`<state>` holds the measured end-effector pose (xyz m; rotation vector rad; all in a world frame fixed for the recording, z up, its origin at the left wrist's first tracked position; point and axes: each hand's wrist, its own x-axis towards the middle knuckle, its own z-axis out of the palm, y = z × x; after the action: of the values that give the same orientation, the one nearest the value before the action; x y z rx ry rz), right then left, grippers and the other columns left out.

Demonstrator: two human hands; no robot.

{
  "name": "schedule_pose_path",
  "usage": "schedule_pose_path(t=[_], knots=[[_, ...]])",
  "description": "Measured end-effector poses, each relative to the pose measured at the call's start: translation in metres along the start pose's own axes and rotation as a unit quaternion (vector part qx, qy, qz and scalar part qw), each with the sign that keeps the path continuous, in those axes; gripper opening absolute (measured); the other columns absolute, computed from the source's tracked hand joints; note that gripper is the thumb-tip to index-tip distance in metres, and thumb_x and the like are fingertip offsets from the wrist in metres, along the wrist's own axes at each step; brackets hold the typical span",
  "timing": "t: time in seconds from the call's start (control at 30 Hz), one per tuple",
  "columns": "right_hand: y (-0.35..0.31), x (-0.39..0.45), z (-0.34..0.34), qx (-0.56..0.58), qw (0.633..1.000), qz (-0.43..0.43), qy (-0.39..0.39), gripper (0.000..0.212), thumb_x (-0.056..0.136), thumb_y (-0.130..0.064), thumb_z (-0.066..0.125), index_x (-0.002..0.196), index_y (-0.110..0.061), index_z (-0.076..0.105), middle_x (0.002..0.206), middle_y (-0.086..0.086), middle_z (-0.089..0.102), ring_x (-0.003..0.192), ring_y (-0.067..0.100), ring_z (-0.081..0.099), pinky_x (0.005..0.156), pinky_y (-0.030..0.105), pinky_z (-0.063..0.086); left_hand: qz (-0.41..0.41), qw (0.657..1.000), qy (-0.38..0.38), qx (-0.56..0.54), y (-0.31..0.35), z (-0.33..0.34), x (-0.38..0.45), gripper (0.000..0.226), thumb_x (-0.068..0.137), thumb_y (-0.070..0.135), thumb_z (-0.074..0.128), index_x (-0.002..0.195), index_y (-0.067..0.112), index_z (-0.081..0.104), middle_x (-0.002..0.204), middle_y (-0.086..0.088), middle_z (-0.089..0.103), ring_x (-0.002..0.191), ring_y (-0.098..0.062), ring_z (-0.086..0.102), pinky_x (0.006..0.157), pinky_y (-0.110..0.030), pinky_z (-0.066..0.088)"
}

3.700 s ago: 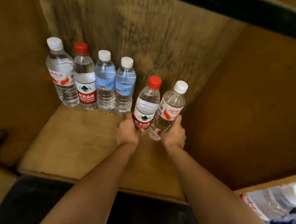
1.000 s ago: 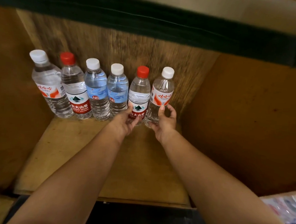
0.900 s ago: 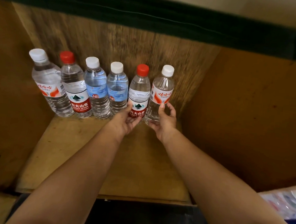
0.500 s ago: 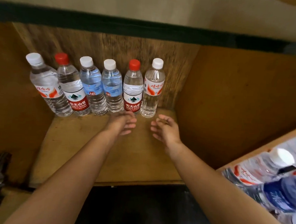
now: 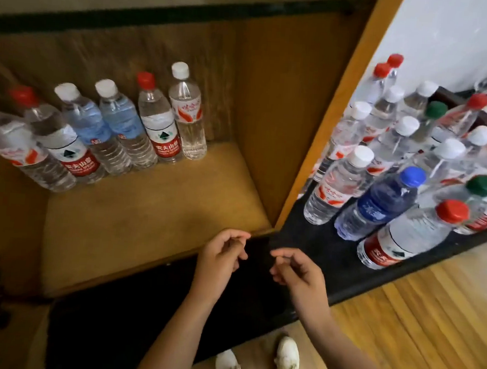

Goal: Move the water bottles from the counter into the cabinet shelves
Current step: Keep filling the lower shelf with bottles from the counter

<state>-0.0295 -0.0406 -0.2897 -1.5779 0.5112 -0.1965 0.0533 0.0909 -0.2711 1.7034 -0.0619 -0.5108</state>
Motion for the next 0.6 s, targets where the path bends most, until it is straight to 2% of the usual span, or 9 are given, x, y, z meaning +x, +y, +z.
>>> schedule_pose_path(t=[0.17, 0.3, 0.4, 0.5, 0.6], knots=[[0.026, -0.05, -0.054, 0.018, 0.995, 0.031, 0.089, 0.028, 0.088, 0.004, 0.053, 0.087, -0.019, 0.068, 0.07, 0.001, 0.063, 0.067, 0.01, 0.06, 0.061, 0.019, 0.047, -0.016, 0.999, -0.043, -0.015, -0.012, 0.061, -0.042, 0.022, 0.091, 0.007, 0.052, 0.087, 0.023, 0.067, 0.059, 0.006, 0.058, 0.05, -0.002, 0.047, 0.049, -0.014, 0.04], [0.033, -0.072, -0.106, 0.041, 0.984, 0.049, 0.165, 0.023, 0.087, 0.004, 0.053, 0.085, -0.014, 0.068, 0.07, -0.002, 0.064, 0.066, 0.008, 0.059, 0.061, 0.015, 0.047, -0.037, 0.997, -0.071, 0.008, -0.024, 0.105, -0.06, 0.024, 0.091, 0.01, 0.053, 0.086, 0.029, 0.067, 0.062, 0.006, 0.063, 0.056, -0.001, 0.055, 0.055, -0.015, 0.046], [0.035, -0.079, -0.147, 0.055, 0.975, 0.052, 0.208, 0.02, 0.088, 0.002, 0.053, 0.085, -0.012, 0.066, 0.076, 0.009, 0.062, 0.069, 0.016, 0.058, 0.059, 0.013, 0.046, -0.055, 0.996, -0.074, 0.005, -0.029, 0.136, -0.066, 0.026, 0.091, 0.006, 0.052, 0.086, 0.027, 0.067, 0.062, 0.006, 0.064, 0.057, 0.002, 0.058, 0.053, -0.011, 0.046], [0.036, -0.078, -0.183, 0.056, 0.97, 0.055, 0.231, 0.022, 0.089, 0.002, 0.051, 0.084, -0.015, 0.065, 0.081, 0.014, 0.062, 0.072, 0.021, 0.056, 0.058, 0.011, 0.046, -0.062, 0.996, -0.061, 0.024, -0.031, 0.164, -0.065, 0.026, 0.091, 0.006, 0.052, 0.091, 0.028, 0.065, 0.076, 0.004, 0.066, 0.064, 0.001, 0.062, 0.055, -0.009, 0.047], [0.038, -0.072, -0.209, 0.045, 0.968, 0.061, 0.239, 0.025, 0.09, 0.0, 0.051, 0.083, -0.02, 0.065, 0.085, 0.009, 0.064, 0.076, 0.022, 0.057, 0.06, 0.012, 0.047, -0.056, 0.996, -0.046, 0.056, -0.032, 0.188, -0.056, 0.024, 0.09, 0.008, 0.055, 0.106, 0.025, 0.061, 0.095, 0.004, 0.066, 0.083, -0.005, 0.062, 0.067, -0.016, 0.049]])
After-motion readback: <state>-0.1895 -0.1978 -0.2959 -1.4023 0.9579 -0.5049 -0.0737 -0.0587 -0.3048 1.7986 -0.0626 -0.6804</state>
